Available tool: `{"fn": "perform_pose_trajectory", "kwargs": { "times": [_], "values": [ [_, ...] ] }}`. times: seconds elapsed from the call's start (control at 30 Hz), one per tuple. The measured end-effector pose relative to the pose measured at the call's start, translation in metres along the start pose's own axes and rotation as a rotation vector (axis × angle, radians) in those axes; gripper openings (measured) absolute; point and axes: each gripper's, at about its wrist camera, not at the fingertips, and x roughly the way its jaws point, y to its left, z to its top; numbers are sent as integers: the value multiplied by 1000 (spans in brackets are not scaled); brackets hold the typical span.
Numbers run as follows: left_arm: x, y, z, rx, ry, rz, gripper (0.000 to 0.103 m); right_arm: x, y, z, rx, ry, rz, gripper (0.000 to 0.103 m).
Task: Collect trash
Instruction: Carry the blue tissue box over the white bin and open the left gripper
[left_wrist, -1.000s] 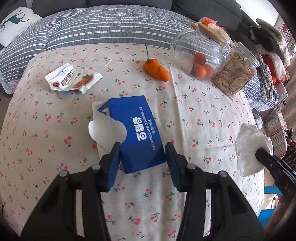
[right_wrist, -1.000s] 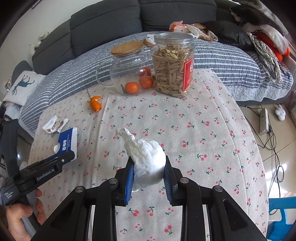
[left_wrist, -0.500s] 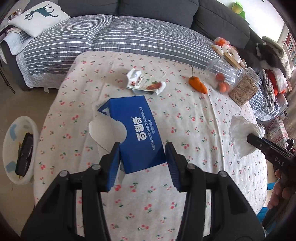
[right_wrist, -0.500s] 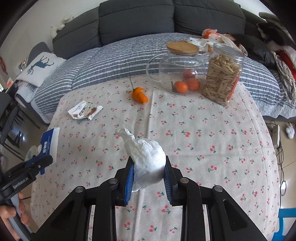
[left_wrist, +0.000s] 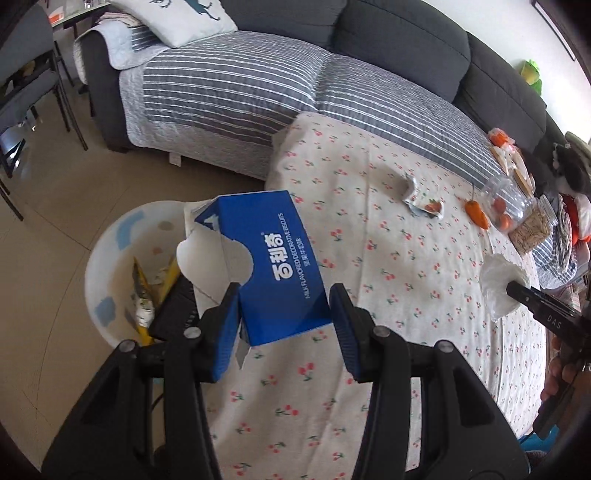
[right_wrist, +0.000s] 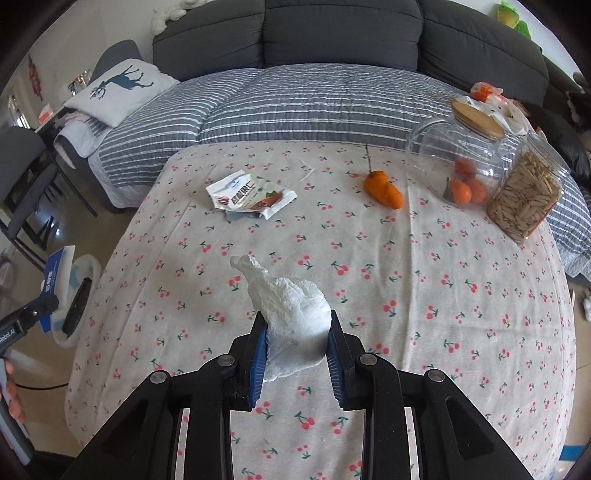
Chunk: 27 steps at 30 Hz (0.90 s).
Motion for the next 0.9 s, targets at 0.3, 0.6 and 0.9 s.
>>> {"fn": "perform_pose_trajectory", "kwargs": {
  "times": [0.3,0.6,0.9],
  "values": [
    [10,80,5,-123,23,66,50,13,56,8,-51,0,38,30],
    [41,116,2,-178,87,95,51,22,98,8,-86,2,56,30],
    [30,134,-4,-211,110,136,87,25,134,7,-114,4,76,30]
  ]
}}
